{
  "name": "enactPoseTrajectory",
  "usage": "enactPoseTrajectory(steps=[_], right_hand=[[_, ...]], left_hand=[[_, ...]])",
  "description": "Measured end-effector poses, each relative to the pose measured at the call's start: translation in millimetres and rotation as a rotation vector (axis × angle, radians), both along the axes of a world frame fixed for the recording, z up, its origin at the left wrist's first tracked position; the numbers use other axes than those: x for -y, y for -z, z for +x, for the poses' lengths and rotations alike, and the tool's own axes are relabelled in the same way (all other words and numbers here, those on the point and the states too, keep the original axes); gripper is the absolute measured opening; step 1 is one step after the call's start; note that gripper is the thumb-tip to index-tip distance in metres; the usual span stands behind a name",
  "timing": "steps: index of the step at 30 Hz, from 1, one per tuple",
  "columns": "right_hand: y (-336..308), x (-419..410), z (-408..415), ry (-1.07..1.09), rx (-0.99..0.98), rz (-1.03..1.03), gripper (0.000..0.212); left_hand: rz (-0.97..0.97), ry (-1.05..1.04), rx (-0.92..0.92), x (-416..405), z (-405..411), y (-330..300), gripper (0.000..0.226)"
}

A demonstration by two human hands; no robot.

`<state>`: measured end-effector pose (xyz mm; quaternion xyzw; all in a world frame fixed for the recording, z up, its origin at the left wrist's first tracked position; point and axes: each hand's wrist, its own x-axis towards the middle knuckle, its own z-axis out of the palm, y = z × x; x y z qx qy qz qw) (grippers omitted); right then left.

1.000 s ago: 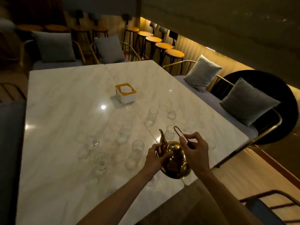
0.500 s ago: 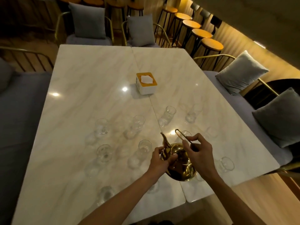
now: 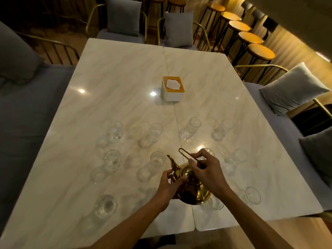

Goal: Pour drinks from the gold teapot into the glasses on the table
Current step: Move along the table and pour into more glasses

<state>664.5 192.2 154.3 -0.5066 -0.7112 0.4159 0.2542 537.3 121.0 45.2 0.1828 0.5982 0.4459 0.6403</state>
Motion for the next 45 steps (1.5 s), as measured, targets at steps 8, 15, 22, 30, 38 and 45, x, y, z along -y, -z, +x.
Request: enactPoseTrajectory(steps=[8,15,22,30,38,45], right_hand=[[7.6,-11.0,-11.1,-0.080,0.076,-0.016,0.008],[10.2,-22.6,-20.5,-0.118,0.134,-0.020,0.010],[11.1,-33.0,-28.5,-0.155,0.166,-0.006,0.010],[10.6,-38.0,-30.3,-0.193,0.203,0.010,0.010],[8.9,-39.0,-28.5,-0.218,0.235,0.002,0.007],[5.1,-40.7,-28.9,-0.216,0.279,0.023,0.008]], left_hand=[[-0.047,-0.077,0.100,1.4,4.0,3.8,0.067],[-0.065,-0.103,0.126,-0.7,2.7,9.2,0.068],[-0.081,-0.100,0.212,-5.7,-1.2,16.5,0.075],[-0.096,-0.102,0.275,-7.3,0.8,19.6,0.069],[-0.110,-0.102,0.322,-7.6,7.8,21.3,0.069],[-0.110,-0.125,0.336,-10.1,13.8,21.7,0.073]])
